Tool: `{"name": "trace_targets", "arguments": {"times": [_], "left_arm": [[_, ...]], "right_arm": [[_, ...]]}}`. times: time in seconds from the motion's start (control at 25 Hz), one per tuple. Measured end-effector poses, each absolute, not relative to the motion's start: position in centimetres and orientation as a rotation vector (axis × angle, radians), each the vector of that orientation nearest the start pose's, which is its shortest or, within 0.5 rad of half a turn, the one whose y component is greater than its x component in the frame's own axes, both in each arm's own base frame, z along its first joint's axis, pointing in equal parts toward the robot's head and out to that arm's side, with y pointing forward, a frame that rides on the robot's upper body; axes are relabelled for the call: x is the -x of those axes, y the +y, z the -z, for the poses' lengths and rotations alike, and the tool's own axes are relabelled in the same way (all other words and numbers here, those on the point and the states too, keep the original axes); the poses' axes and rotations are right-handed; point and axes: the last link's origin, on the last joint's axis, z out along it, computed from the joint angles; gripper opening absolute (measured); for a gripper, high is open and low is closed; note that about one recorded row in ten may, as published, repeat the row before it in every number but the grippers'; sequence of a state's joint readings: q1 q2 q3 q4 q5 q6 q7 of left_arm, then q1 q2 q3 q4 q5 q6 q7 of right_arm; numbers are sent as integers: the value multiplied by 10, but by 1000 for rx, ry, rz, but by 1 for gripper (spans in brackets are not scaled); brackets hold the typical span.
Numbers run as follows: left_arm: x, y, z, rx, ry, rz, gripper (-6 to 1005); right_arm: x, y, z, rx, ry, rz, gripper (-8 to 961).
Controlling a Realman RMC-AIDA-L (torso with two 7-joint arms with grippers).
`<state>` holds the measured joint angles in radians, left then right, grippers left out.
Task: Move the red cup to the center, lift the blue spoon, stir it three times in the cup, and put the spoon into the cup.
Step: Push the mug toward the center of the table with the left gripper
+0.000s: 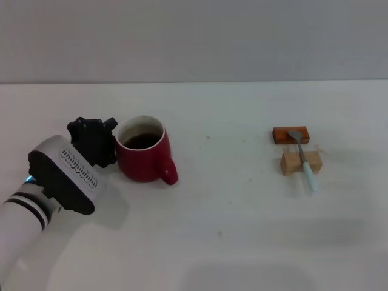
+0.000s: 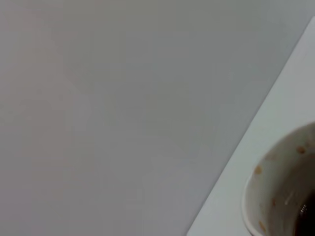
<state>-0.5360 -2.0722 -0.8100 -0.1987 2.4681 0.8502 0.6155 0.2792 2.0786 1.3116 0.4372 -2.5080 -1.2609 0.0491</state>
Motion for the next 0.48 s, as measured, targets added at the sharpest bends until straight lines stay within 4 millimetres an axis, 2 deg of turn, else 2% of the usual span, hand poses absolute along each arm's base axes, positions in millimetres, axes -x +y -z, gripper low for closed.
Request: {"name": "trace_targets", "arguments": {"times": [0.48], "left_arm": [[298, 344, 79, 2004, 227, 48, 7]], "right_arm": [[-318, 324, -50, 1225, 421, -845, 782]]}}
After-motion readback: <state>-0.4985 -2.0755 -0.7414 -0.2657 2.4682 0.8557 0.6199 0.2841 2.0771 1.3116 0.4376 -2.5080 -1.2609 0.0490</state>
